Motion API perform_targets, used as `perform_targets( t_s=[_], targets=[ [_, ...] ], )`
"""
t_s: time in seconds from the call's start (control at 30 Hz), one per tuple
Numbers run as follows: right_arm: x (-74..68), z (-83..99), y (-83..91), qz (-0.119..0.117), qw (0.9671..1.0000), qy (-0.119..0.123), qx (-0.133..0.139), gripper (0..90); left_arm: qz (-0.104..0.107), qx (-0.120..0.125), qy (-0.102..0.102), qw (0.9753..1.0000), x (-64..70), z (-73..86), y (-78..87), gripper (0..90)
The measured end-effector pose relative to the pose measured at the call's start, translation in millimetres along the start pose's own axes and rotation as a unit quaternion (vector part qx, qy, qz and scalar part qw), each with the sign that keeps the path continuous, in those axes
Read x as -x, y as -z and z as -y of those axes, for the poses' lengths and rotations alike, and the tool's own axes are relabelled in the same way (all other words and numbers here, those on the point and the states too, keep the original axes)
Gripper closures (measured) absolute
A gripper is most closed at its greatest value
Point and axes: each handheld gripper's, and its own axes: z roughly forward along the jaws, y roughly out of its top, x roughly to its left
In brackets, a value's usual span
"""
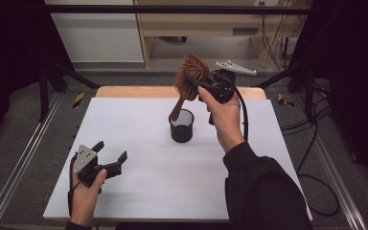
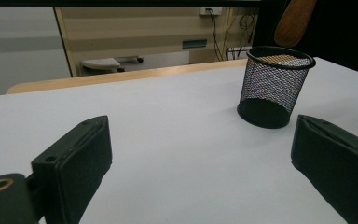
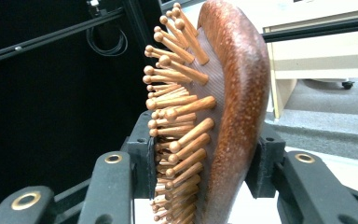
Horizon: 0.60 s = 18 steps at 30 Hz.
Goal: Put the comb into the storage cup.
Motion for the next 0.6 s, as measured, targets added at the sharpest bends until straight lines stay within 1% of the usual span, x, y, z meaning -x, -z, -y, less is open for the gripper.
perform_targets(
  t_s=[0.1, 0.27, 0.5, 0.6],
  targets=[
    [6.8, 1.6, -4.3, 0.008, 1.0000, -0.002, -0.003, 53.9, 0.002, -0.001, 0.001, 1.0000, -0.5, 0.3, -0.7, 5.2],
    [11.4, 4.3, -8.0, 0.015, 0.9999, 0.005, -0.002, 53.7, 0.004, -0.002, -0.001, 1.0000, 0.0, 0.6, -1.4, 5.0],
    [19.0, 14.9, -15.4, 0.023, 0.9997, -0.001, -0.012, 53.5, 0.004, -0.002, -0.001, 1.0000, -0.6, 0.7, -1.7, 5.0],
    [21.5, 17.4, -16.7, 0.025, 0.9996, -0.005, -0.012, 53.4, 0.003, -0.003, 0.000, 1.0000, -1.1, 0.9, -1.6, 5.0]
  ],
)
